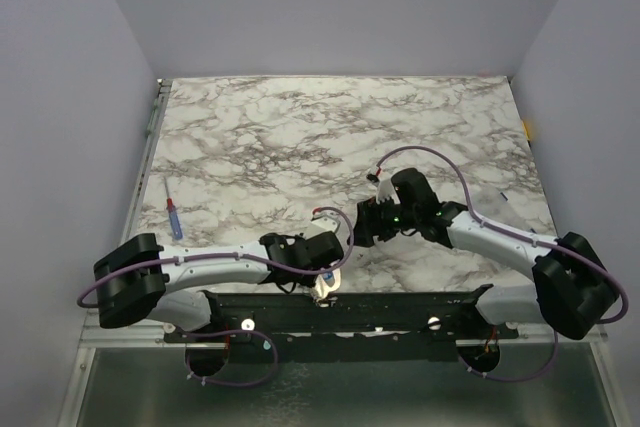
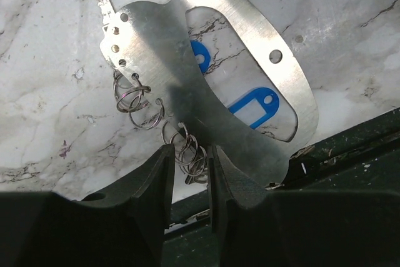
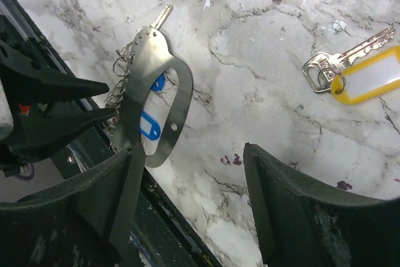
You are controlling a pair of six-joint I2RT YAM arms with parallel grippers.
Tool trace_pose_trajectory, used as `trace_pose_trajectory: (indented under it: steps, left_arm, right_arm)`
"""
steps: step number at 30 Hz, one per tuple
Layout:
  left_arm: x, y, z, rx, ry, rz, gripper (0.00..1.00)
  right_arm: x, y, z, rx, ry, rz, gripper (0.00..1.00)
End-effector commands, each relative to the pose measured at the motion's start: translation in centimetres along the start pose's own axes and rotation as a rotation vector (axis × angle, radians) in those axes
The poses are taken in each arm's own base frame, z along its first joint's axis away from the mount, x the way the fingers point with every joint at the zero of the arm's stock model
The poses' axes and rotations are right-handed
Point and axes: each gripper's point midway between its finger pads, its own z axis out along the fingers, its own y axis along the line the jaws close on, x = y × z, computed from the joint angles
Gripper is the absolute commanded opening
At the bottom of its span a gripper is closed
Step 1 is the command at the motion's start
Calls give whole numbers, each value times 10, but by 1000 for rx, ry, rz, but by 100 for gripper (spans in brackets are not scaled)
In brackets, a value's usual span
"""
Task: Put the keys on the keyring
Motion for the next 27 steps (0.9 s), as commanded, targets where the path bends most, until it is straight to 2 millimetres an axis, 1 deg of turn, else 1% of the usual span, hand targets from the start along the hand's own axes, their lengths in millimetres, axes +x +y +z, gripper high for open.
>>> trace_pose_trajectory:
  steps: [1,4,9,15,20,21,22,23,27]
  left_arm:
    - [-6,-9,5,13,4,42,33]
    - [-6,-9,7,6,12,57,32]
    - [-4,-10,9,9,26,60,25]
    - [-5,-11,9,10,25,59,13]
    - [-9,-12,9,2,18,55,13]
    - [-9,-12,10,2,21,55,9]
    - [-9,-13,10,4,22,57,3]
    - [-10,-14,10,4,22,56,0]
    - [-25,-17,5,8,-11,33,0]
  right_arm:
    - [-2,4,4,-26,-5,-36,74]
    - [-3,4,4,-28,-5,-38,74]
    - [-1,5,4,-32,1,-36,74]
    - [0,4,6,-34,9,-33,75]
    - [1,6,6,-43,17,-29,74]
    - [1,6,6,-44,17,-30,74]
    - [0,5,7,-42,17,-26,74]
    - [0,6,7,-42,17,-28,75]
    - [-1,5,6,-35,9,-33,75]
